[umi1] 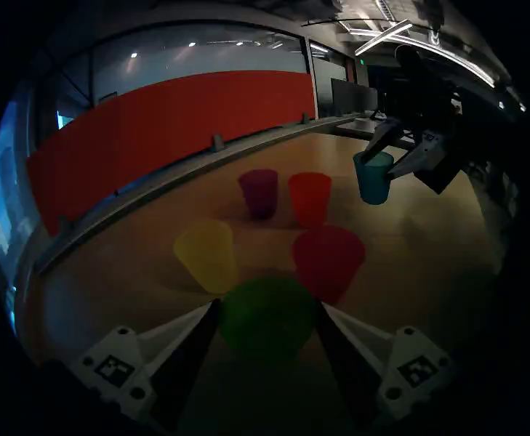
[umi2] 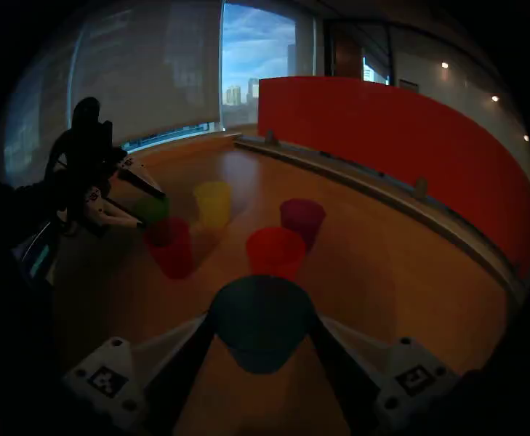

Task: Pour water

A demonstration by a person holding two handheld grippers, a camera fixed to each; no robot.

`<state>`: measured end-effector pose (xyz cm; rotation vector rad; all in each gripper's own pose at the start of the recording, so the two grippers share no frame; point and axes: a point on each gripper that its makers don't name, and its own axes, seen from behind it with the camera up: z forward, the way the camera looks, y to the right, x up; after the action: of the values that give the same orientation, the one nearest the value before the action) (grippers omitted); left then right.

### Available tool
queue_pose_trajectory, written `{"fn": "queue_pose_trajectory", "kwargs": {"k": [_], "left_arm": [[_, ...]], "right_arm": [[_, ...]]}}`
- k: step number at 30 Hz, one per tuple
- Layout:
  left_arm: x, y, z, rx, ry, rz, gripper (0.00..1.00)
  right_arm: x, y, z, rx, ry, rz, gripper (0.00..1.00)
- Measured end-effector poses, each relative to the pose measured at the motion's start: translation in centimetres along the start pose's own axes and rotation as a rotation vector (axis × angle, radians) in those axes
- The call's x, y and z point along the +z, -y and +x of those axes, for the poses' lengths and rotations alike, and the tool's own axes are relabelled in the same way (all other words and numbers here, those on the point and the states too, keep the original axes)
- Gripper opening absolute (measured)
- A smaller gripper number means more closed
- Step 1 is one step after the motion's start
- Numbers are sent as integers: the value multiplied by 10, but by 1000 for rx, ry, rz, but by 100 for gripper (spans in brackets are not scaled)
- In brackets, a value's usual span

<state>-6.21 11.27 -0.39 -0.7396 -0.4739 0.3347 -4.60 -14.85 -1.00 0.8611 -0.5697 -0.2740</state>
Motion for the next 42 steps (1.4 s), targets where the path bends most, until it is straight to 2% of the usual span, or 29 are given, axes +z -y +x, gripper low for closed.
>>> {"fn": "queue_pose_trajectory", "kwargs": {"k": [11, 19, 25, 42], "left_arm": [[-1, -1, -5, -22, -5, -8, 90], [-1, -1, -6, -20, -8, -4, 91], [-2, 2, -7, -23, -4, 12, 98], [-6, 4, -14, -32, 15, 21, 98]], "right_arm": [[3, 1, -9, 1, 11, -3, 93], [6, 1, -15, 2, 22, -7, 93], [8, 1, -18, -2, 26, -8, 93], [12, 2, -30, 5, 30, -15, 93]]}}
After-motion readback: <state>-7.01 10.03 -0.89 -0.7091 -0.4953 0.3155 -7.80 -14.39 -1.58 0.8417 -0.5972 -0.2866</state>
